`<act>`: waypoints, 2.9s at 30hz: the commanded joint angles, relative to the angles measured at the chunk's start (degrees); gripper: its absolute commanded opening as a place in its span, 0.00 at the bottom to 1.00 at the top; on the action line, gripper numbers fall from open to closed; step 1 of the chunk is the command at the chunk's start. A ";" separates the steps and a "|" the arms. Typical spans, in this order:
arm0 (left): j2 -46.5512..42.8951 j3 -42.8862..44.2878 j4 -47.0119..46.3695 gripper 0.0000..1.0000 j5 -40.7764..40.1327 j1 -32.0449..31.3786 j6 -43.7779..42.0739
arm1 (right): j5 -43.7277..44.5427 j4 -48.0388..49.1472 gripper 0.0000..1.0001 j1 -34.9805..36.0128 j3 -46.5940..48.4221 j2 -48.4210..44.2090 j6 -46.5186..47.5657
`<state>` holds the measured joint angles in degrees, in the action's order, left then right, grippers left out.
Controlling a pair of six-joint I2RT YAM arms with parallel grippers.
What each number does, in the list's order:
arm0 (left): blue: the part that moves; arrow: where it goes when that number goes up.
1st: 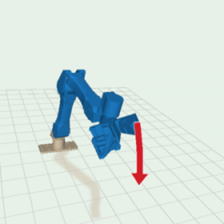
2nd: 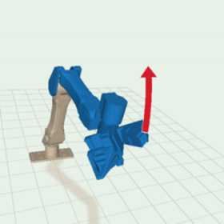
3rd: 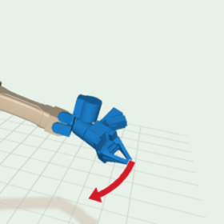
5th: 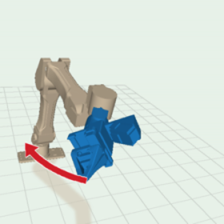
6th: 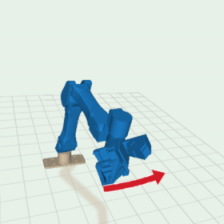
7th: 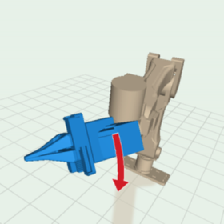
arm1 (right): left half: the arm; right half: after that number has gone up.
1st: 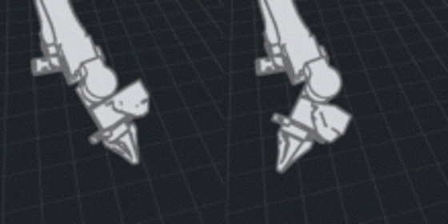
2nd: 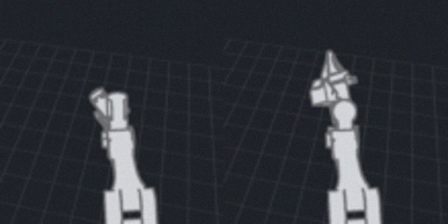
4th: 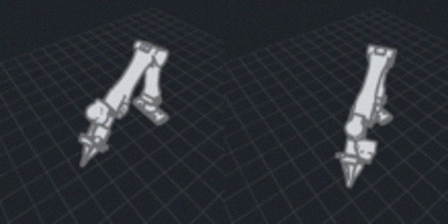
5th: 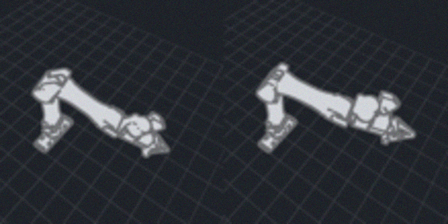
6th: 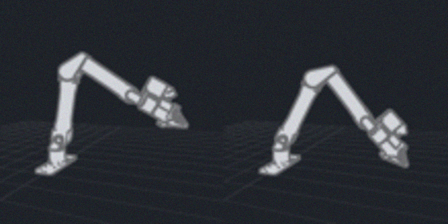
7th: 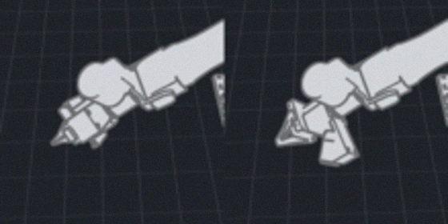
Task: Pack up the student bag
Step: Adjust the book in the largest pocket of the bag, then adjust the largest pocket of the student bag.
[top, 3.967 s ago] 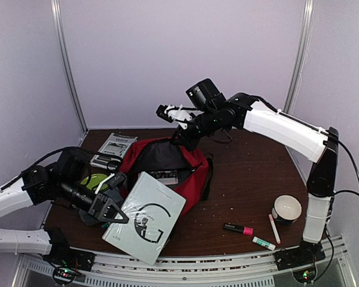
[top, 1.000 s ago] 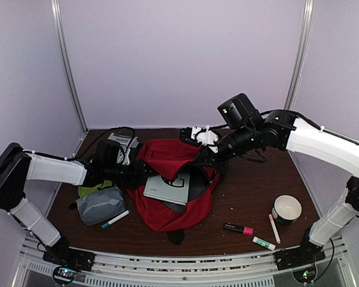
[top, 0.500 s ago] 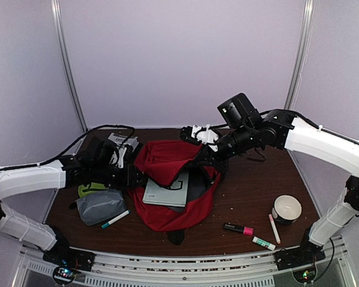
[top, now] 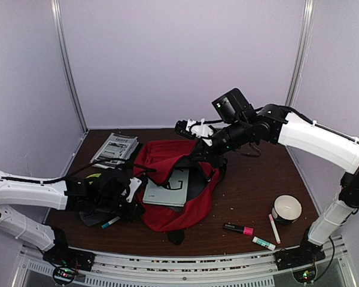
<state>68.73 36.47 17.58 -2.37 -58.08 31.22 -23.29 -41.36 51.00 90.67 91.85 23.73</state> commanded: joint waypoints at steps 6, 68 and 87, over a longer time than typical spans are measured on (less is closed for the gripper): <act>14.61 7.13 -8.87 0.00 -6.52 -0.02 -3.55 | -1.66 -0.01 0.00 -0.12 1.55 -1.01 -0.81; 47.22 52.85 3.64 0.17 -0.52 14.48 -9.08 | -13.11 6.85 0.00 -23.29 -25.02 -22.05 -1.30; 28.39 51.44 16.02 0.70 -5.91 25.21 -16.39 | -14.26 6.63 0.73 -15.50 -13.21 -13.51 -2.54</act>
<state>108.09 92.82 31.94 -4.99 -37.74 16.10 -37.28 -40.34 35.64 73.63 79.55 25.39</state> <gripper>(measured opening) 0.677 0.691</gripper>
